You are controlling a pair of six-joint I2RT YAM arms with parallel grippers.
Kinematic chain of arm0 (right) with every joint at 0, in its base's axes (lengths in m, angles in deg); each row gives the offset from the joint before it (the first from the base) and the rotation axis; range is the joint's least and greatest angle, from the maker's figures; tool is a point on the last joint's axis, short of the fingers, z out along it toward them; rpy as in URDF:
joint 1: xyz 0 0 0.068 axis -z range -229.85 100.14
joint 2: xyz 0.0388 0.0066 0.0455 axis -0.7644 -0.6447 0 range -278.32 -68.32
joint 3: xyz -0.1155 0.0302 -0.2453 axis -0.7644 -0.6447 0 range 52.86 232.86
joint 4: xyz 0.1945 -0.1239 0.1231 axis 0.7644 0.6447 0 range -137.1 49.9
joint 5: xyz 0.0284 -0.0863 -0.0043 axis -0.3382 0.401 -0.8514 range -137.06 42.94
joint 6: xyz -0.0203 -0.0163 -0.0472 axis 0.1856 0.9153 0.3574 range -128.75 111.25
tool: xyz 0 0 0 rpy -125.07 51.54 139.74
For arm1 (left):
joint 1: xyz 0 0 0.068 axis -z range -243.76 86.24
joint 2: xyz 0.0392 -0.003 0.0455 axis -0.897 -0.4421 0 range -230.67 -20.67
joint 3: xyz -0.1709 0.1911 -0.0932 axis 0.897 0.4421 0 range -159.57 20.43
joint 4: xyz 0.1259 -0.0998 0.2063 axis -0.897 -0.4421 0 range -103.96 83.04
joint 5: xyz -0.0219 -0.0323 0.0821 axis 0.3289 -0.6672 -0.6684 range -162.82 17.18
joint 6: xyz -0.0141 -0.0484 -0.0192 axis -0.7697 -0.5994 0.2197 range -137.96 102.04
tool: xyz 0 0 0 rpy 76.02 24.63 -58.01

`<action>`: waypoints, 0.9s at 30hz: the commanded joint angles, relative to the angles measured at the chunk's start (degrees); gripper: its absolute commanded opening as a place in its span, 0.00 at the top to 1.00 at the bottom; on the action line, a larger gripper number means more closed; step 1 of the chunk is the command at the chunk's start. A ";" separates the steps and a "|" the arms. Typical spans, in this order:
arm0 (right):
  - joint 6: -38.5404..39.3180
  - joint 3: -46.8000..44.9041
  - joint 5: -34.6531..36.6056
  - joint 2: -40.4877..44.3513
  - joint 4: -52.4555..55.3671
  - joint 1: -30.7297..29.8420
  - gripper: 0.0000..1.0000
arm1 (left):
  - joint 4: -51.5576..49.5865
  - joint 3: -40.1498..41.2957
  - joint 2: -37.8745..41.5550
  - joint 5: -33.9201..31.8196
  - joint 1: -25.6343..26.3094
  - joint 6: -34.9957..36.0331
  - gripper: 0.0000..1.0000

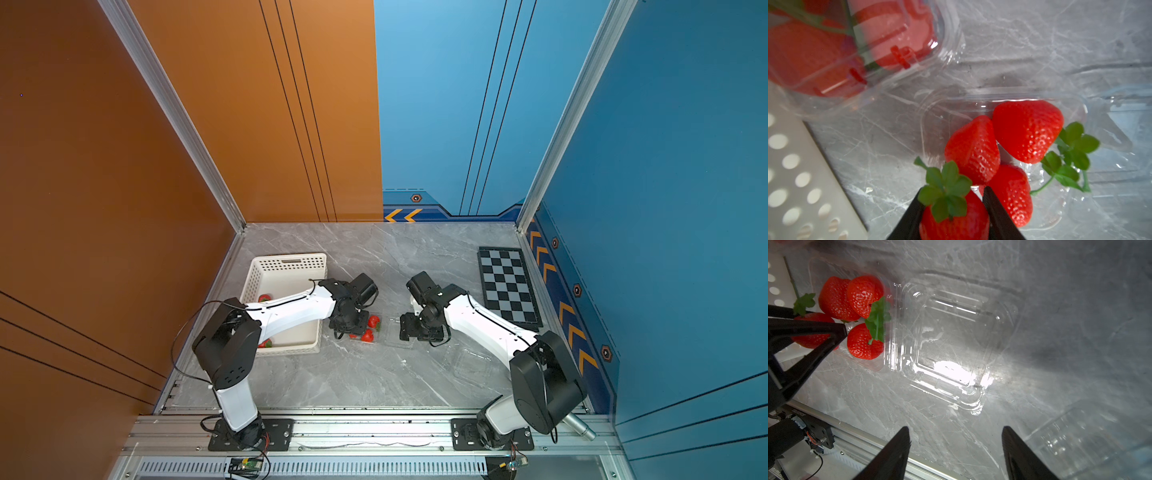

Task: Pack strawberries into containers
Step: Place the strawberry in the packing box.

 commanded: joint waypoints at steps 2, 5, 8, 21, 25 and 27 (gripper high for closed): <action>-0.86 -0.47 2.03 -0.78 2.18 -0.27 0.27 | -1.65 -1.57 -0.81 -0.13 0.86 0.56 0.55; -0.87 -0.08 2.24 -1.40 2.21 -0.28 0.25 | -1.65 -1.27 -0.95 0.12 0.90 0.70 0.50; -0.87 0.05 2.48 -1.71 2.18 -0.23 0.24 | -1.70 -1.12 -0.80 0.23 0.99 0.65 0.47; -1.05 0.45 2.23 -3.28 1.65 -0.11 0.21 | -1.61 0.48 3.55 -2.34 0.26 -0.48 0.44; -1.06 0.82 1.30 -3.95 0.99 -0.11 0.20 | -1.62 1.50 5.75 -3.71 -0.58 -1.48 0.44; -1.13 0.94 0.98 -4.23 0.51 -0.05 0.20 | -1.63 2.05 6.31 -3.90 -1.19 -1.89 0.44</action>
